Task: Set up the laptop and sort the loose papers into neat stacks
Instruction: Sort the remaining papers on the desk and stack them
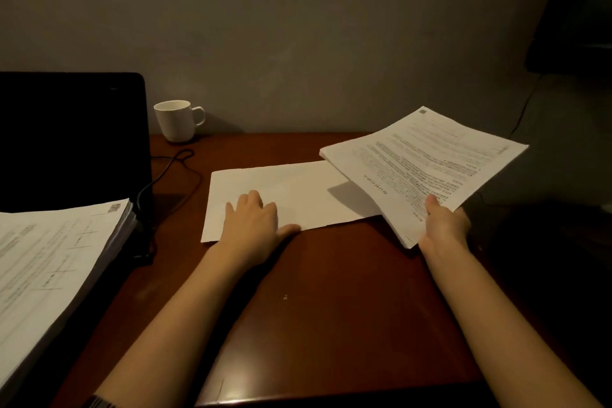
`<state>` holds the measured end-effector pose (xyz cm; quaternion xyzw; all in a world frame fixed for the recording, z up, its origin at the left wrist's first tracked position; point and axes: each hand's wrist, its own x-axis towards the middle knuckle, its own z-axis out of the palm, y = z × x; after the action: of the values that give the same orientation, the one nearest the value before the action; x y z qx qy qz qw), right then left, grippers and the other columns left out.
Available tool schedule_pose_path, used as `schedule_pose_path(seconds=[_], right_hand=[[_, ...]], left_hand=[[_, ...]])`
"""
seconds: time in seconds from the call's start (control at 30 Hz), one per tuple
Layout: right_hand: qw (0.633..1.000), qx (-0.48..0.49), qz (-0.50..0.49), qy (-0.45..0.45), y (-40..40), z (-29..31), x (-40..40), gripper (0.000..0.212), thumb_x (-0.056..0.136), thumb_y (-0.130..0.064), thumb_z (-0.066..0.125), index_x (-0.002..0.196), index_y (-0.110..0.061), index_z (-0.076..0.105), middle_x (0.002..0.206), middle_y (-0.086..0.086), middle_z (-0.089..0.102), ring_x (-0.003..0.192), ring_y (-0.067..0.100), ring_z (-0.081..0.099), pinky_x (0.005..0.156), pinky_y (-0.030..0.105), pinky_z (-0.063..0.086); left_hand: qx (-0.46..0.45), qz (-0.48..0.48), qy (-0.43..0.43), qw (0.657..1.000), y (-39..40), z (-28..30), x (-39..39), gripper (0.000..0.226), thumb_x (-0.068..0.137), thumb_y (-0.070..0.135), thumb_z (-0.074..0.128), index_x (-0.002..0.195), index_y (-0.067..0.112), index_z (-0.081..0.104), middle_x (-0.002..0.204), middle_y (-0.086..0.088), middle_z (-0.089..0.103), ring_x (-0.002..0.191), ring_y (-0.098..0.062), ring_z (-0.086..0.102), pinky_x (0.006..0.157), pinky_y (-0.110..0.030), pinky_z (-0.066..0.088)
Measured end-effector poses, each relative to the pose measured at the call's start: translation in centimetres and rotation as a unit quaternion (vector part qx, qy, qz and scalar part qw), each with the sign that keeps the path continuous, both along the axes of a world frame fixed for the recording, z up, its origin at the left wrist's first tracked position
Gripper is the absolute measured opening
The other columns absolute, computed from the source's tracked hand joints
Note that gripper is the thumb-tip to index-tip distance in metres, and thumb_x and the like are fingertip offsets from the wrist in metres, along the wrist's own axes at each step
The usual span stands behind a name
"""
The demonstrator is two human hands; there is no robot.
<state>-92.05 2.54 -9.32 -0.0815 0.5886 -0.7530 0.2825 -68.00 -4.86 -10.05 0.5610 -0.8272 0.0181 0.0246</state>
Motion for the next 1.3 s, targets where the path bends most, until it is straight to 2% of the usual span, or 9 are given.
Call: schedule_pose_path(seconds=[0.33,0.47,0.63,0.73,0.8,0.97,1.07,1.17,1.3], right_hand=[[1.0,-0.002,0.029,-0.004,0.1,0.2,0.4,0.031,0.096,-0.007,0.052,0.127,-0.011,0.053,0.106,0.002,0.059,0.089,0.019,0.06,0.073,0.032,0.051],[0.999,-0.005,0.028,-0.046,0.4,0.4,0.0,0.032,0.096,-0.011,0.054,0.128,-0.012,0.052,0.108,0.004,0.06,0.093,0.022,0.061,0.076,0.036,0.053],[0.999,0.008,0.023,-0.028,0.3,0.3,-0.1,0.031,0.096,-0.01,0.054,0.127,-0.012,0.052,0.103,0.001,0.057,0.092,0.02,0.059,0.076,0.035,0.052],[0.998,0.028,0.05,0.031,0.1,0.0,0.1,0.029,0.096,-0.008,0.052,0.125,-0.01,0.054,0.111,0.003,0.06,0.092,0.02,0.058,0.078,0.034,0.051],[0.991,0.043,0.098,0.085,0.0,-0.1,0.5,0.031,0.096,-0.006,0.052,0.127,-0.008,0.056,0.121,0.008,0.061,0.099,0.024,0.06,0.082,0.035,0.05],[0.952,0.023,0.28,0.121,0.6,0.0,1.6,0.026,0.088,-0.019,0.066,0.113,-0.012,0.063,0.102,0.003,0.069,0.085,0.019,0.067,0.065,0.03,0.053],[0.933,0.003,0.352,0.074,0.4,0.0,1.5,0.063,0.055,-0.04,0.087,0.109,-0.016,0.066,0.098,0.005,0.073,0.086,0.023,0.07,0.061,0.03,0.055],[0.929,0.01,0.361,0.082,0.3,0.1,1.3,0.02,0.084,-0.016,0.069,0.103,-0.022,0.067,0.089,-0.002,0.074,0.079,0.015,0.071,0.057,0.024,0.054],[0.921,0.024,0.374,0.101,0.5,0.2,1.4,0.018,0.089,-0.012,0.062,0.106,-0.017,0.068,0.093,0.003,0.074,0.081,0.018,0.072,0.057,0.025,0.054]], left_hand=[[-0.114,-0.06,0.066,0.989,-0.4,0.6,0.9,0.036,0.096,0.012,0.044,0.131,0.021,0.047,0.112,-0.006,0.065,0.097,-0.023,0.063,0.076,-0.03,0.049],[-0.194,0.001,0.233,0.953,-0.7,1.3,2.8,0.03,0.092,0.006,0.052,0.119,0.015,0.06,0.101,-0.007,0.068,0.084,-0.022,0.061,0.069,-0.031,0.045],[-0.101,0.096,0.552,0.822,-1.4,2.7,4.0,0.024,0.089,-0.001,0.05,0.102,0.011,0.066,0.09,-0.005,0.064,0.092,-0.028,0.061,0.073,-0.034,0.046],[0.111,0.085,0.769,0.624,-0.4,4.0,3.7,0.019,0.096,0.003,0.049,0.113,0.01,0.056,0.099,-0.003,0.064,0.097,-0.023,0.065,0.08,-0.031,0.054],[0.228,0.05,0.788,0.57,0.7,4.8,3.4,0.025,0.098,0.002,0.043,0.122,0.006,0.049,0.104,-0.003,0.063,0.085,-0.009,0.066,0.07,-0.02,0.054],[0.342,0.048,0.687,0.639,1.8,4.5,2.1,0.021,0.095,0.004,0.048,0.113,-0.003,0.056,0.105,-0.014,0.065,0.073,-0.013,0.067,0.07,-0.022,0.055],[0.356,0.038,0.6,0.715,1.5,3.6,1.5,0.025,0.094,0.007,0.052,0.119,0.003,0.053,0.118,-0.012,0.061,0.101,-0.022,0.062,0.089,-0.034,0.05],[0.337,0.043,0.532,0.775,1.4,3.0,1.2,0.034,0.092,0.014,0.059,0.124,0.011,0.049,0.114,-0.003,0.06,0.105,-0.022,0.06,0.098,-0.043,0.048],[0.182,0.033,0.483,0.856,1.9,2.3,-0.1,0.04,0.084,0.015,0.069,0.119,0.02,0.049,0.114,0.009,0.051,0.109,-0.018,0.054,0.086,-0.032,0.049]])
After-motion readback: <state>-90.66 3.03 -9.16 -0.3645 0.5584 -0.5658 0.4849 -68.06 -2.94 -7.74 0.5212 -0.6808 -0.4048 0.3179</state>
